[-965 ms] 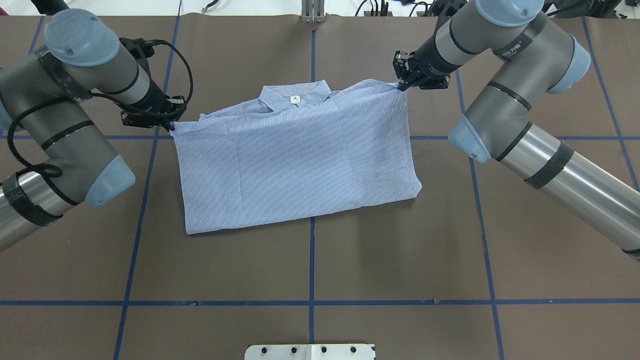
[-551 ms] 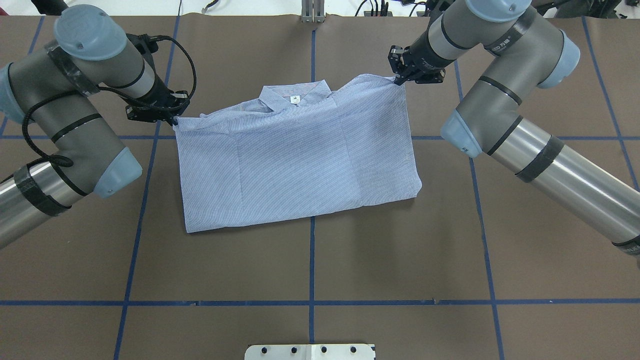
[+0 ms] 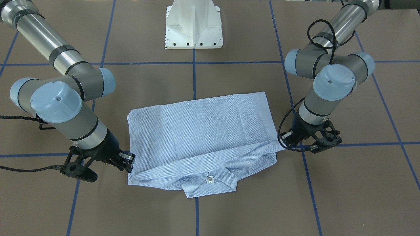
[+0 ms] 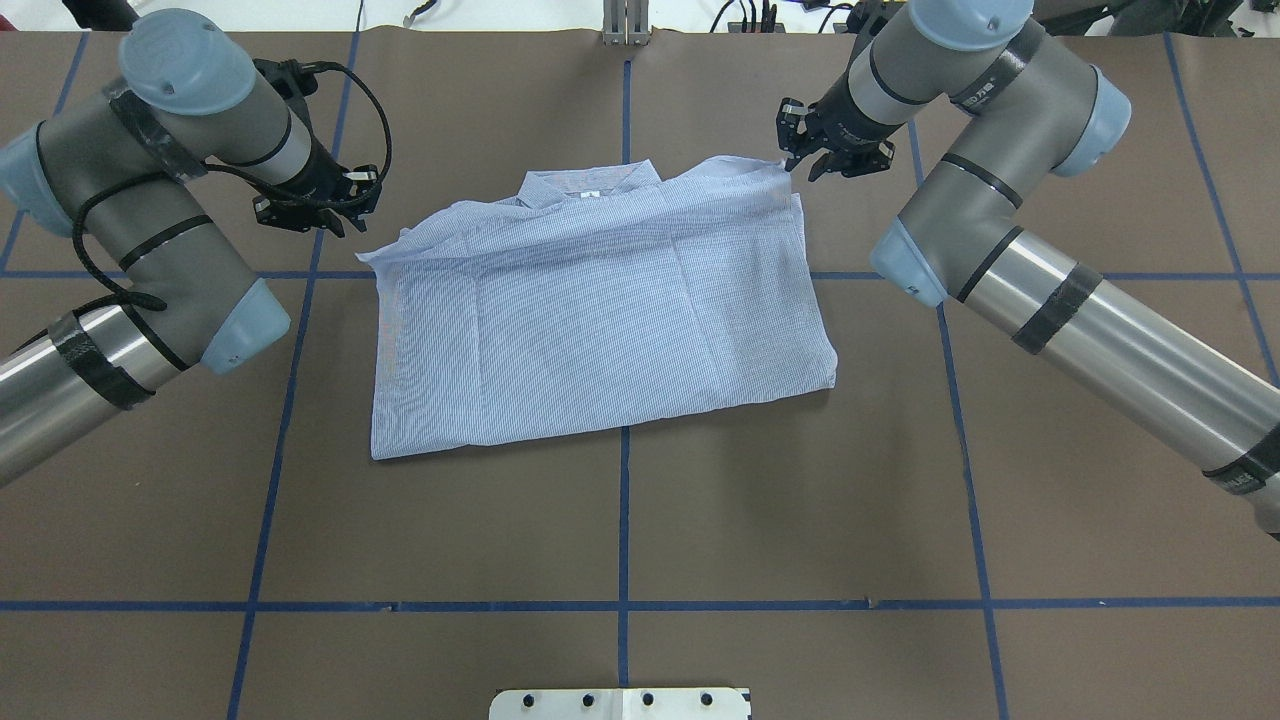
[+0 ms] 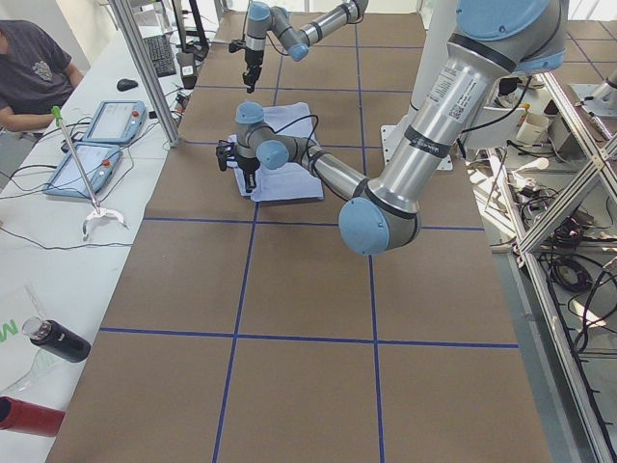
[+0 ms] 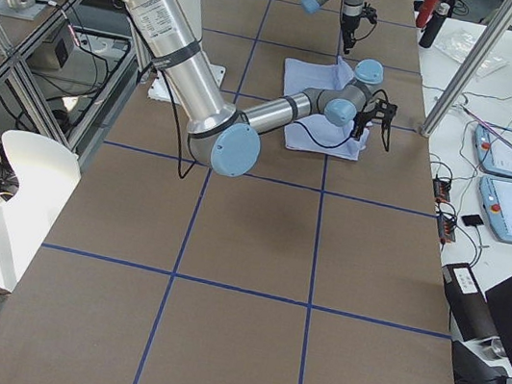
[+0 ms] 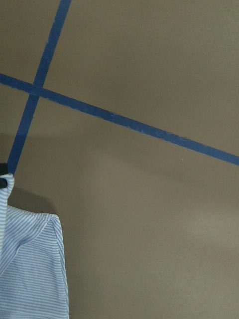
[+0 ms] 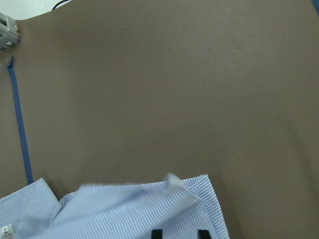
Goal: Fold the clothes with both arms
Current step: 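Open both grippers and raise them off the folded shirt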
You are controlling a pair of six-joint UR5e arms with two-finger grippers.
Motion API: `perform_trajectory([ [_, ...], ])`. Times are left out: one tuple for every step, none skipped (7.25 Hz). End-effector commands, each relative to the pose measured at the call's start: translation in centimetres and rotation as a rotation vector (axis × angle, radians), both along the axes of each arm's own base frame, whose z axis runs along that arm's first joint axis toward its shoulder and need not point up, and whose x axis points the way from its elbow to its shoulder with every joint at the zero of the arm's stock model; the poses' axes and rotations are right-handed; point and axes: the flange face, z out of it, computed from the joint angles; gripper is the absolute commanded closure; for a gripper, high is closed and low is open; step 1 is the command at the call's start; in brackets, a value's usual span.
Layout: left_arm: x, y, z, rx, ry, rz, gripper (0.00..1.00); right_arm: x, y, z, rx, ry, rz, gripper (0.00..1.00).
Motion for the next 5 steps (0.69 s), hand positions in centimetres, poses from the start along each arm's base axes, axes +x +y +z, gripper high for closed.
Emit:
perform_trajectory([
  [-0.1, -0.1, -0.1, 0.009, 0.005, -0.003, 0.00, -0.2, 0.0, 1.1, -0.009, -0.001, -0.023, 0.00],
  [-0.4, -0.2, -0.3, 0.019, 0.004, 0.005, 0.00, 0.1, 0.6, 2.0, -0.004, -0.021, -0.036, 0.00],
  [-1.3, -0.4, -1.0, 0.026, 0.011, -0.004, 0.00, 0.0, 2.0, 2.3, 0.024, -0.061, -0.049, 0.00],
  [-1.7, -0.1, -1.9, 0.034, 0.019, -0.005, 0.00, -0.3, 5.4, 3.2, 0.031, -0.076, -0.085, 0.00],
  [-2.2, 0.3, -3.1, 0.036, 0.019, -0.008, 0.00, -0.2, 8.7, 4.2, 0.031, -0.081, -0.113, 0.00],
])
